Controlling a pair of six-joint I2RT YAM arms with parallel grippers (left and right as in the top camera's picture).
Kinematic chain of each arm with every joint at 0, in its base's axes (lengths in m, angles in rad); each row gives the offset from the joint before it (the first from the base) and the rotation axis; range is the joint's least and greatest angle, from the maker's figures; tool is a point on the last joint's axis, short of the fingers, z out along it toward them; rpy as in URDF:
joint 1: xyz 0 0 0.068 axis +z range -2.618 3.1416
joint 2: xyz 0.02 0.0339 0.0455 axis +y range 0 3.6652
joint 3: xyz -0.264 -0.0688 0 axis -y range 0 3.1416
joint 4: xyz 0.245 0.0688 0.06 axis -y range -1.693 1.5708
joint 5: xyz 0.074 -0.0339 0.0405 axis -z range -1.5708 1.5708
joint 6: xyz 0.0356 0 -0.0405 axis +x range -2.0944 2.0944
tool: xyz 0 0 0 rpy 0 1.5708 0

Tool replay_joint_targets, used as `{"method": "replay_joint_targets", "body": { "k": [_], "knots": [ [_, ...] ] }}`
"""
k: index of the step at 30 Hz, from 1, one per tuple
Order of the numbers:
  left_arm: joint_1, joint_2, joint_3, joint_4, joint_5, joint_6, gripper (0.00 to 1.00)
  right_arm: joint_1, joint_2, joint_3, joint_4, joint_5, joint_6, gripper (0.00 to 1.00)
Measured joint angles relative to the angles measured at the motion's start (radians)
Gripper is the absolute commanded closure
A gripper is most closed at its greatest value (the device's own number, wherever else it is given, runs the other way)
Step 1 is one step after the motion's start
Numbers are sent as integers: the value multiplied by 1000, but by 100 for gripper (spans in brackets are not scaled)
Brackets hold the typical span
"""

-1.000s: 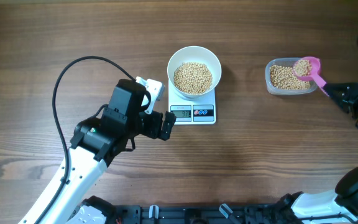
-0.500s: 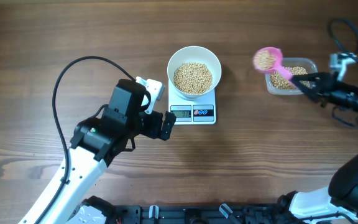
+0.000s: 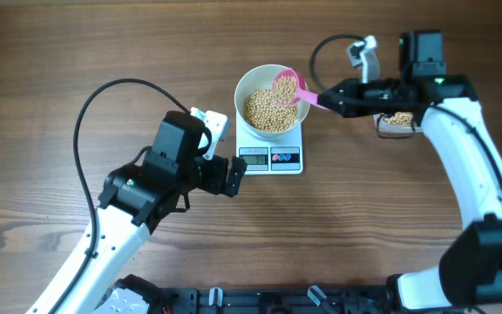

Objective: Scoop item into bowl and weigh 150g on scale
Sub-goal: 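Tip the pink scoop to pour soybeans into the white bowl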

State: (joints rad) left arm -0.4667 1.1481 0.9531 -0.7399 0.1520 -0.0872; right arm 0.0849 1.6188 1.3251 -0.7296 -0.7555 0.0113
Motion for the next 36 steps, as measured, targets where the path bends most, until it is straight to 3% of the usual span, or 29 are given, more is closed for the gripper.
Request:
{"method": "replay_joint_targets", "body": {
  "k": [4,15,31,36],
  "knots": [
    [0,0,0,0,0,0,0,108,-77,11,57,240,-17,96],
    [0,0,0,0,0,0,0,282,-93,19,89,655,-193,96],
    [0,0,0,0,0,0,0,391,-93,19,110,815,-455,96],
    [0,0,0,0,0,0,0,406,-93,19,110,802,-462,96]
  ]
}}
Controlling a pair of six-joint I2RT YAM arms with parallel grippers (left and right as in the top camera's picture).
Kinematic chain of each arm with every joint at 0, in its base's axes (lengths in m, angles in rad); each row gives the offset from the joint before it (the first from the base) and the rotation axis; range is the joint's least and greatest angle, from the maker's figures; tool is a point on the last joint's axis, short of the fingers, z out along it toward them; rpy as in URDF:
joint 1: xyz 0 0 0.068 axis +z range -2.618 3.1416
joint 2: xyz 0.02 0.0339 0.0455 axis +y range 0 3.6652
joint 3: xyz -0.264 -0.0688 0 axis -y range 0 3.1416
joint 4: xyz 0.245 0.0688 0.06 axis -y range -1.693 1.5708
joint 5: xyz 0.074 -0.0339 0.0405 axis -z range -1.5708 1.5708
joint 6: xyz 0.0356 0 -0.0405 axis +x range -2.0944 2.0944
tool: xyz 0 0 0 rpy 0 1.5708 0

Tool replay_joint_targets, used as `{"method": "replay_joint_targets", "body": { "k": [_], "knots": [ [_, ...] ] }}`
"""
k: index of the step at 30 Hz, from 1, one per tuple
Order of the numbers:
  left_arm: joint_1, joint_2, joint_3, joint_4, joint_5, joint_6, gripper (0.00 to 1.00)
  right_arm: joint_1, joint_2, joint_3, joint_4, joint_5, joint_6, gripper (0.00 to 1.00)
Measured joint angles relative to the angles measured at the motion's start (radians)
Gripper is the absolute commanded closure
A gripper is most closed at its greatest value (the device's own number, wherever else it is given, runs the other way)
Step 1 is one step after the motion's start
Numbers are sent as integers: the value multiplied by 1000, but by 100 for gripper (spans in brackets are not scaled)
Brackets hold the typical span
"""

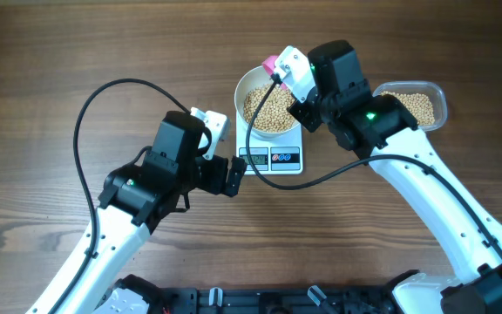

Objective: Scoop item into bowl and weigh 150g on scale
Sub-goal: 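Tip the pink scoop to pour soybeans into the white bowl, then move the empty scoop right back over the soybean tub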

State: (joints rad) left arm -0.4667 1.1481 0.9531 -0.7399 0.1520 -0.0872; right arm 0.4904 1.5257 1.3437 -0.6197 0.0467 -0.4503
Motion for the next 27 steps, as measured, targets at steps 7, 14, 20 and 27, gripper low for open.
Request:
{"method": "replay_joint_targets", "body": {
  "k": [7,14,20,27],
  "knots": [
    [0,0,0,0,0,0,0,-2,0,0,0,-61,98,96],
    [0,0,0,0,0,0,0,-9,0,0,0,19,82,96],
    [0,0,0,0,0,0,0,1,0,0,-7,60,28,96],
    [0,0,0,0,0,0,0,-3,0,0,2,29,217,95]
  ]
}}
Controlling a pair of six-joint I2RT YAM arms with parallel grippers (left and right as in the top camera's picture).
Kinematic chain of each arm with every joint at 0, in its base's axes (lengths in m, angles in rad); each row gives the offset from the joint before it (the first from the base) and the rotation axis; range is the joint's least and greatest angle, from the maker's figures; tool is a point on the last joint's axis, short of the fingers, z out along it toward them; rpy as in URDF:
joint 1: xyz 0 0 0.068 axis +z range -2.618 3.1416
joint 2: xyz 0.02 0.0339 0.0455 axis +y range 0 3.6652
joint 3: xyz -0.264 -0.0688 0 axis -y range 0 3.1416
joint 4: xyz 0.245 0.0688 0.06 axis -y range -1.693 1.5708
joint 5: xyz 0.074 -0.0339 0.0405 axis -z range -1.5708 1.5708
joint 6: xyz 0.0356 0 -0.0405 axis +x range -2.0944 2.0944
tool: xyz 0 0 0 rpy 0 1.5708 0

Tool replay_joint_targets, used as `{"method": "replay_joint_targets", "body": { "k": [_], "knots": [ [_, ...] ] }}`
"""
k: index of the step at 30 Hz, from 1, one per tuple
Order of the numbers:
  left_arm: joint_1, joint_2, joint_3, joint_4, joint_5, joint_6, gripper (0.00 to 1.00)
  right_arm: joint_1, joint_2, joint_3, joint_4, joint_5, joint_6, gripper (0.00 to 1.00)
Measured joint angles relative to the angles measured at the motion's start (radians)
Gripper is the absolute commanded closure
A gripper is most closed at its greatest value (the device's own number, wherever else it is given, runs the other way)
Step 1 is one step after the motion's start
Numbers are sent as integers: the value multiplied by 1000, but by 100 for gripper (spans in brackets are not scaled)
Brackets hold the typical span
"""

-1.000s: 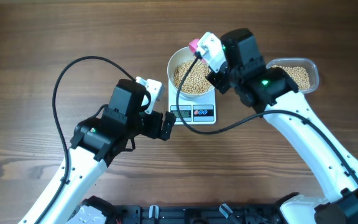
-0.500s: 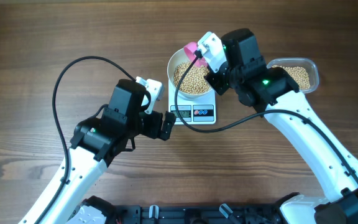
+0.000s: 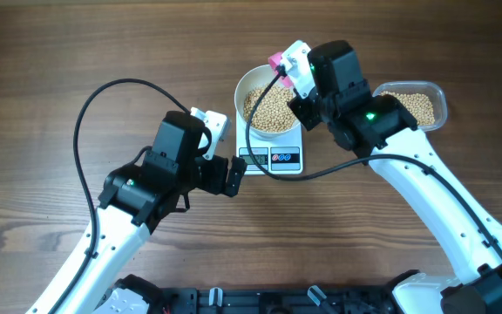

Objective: Scoop item into bowl and weigh 150g on scale
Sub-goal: 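Move the empty scoop right back over the soybean tub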

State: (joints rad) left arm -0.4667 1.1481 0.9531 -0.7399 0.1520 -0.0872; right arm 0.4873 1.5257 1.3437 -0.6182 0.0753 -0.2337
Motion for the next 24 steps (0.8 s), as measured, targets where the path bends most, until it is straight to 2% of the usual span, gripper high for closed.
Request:
{"method": "replay_joint_targets", "body": {
  "k": [2,6,12,16,19,24],
  "knots": [
    [0,0,0,0,0,0,0,-24,0,0,8,-47,99,96],
    [0,0,0,0,0,0,0,-142,0,0,14,-236,193,96],
    [0,0,0,0,0,0,0,-458,0,0,-7,-561,283,96],
    [0,0,0,0,0,0,0,-656,0,0,-70,-611,273,96],
    [0,0,0,0,0,0,0,-770,-1,1,-129,-617,208,96],
    [0,0,0,0,0,0,0,-829,-5,1,-208,-509,74,96]
  ]
}}
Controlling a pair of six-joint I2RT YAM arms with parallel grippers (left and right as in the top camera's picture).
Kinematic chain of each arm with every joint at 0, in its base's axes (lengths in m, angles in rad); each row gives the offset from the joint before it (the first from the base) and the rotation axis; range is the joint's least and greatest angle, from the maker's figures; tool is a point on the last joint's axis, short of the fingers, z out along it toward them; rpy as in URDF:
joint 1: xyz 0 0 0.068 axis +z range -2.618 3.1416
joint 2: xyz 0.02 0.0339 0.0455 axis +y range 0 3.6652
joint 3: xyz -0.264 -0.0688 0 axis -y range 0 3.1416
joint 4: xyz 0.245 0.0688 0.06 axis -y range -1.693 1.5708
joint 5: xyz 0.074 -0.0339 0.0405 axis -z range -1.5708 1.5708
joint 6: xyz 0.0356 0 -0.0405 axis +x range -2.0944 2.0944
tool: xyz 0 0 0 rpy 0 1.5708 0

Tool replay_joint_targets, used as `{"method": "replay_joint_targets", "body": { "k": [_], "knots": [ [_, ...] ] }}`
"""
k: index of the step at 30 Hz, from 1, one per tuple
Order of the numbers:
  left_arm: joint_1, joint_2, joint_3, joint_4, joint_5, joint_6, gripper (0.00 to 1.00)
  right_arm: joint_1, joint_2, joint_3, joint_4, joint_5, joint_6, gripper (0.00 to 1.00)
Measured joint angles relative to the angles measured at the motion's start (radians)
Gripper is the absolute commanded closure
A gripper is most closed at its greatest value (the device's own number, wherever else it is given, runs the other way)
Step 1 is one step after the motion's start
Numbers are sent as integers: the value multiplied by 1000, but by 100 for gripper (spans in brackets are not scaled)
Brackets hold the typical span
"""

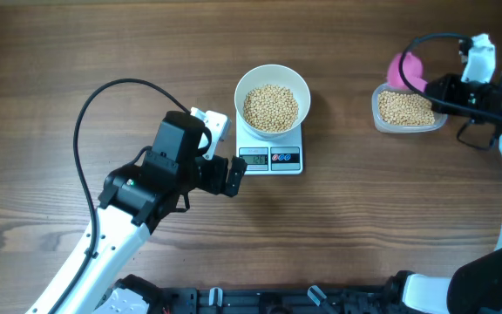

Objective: Scoop item into bowl and weigh 150g on scale

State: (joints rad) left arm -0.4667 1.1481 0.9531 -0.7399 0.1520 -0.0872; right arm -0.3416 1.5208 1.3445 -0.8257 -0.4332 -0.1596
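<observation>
A white bowl (271,80) heaped with tan beans stands on the white kitchen scale (270,148), whose display (254,158) faces the front. At the far right, my right gripper (436,87) is shut on the handle of a pink scoop (405,68). The scoop's cup hangs over the far left edge of the clear bean container (405,109). My left gripper (234,177) rests open beside the scale's front left corner, holding nothing.
The left arm's black cable (103,100) loops over the table to the left of the scale. The right arm's body runs down the right edge of the view. Bare wood lies between the scale and the container.
My right arm, which covered the bowl's right side with the scoop at the far rim, has moved right. The scoop is now at the bean container. The left arm is unchanged.
The scoop, loaded with beans, was first held over the bowl's right rim. At the two later moments my right wrist stood over the bowl with the scoop at its far rim. Now the scoop is back at the container and the bowl stands uncovered.
</observation>
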Motion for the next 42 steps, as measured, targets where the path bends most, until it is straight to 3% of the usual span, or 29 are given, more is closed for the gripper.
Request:
{"method": "replay_joint_targets", "body": {
  "k": [9,18,32,42],
  "knots": [
    [0,0,0,0,0,0,0,0,-2,-1,-51,247,-154,96],
    [0,0,0,0,0,0,0,14,-2,-51,-2,361,-161,96],
    [0,0,0,0,0,0,0,151,13,-107,27,592,-195,96],
    [0,0,0,0,0,0,0,151,50,-110,27,560,-195,96]
  ]
}}
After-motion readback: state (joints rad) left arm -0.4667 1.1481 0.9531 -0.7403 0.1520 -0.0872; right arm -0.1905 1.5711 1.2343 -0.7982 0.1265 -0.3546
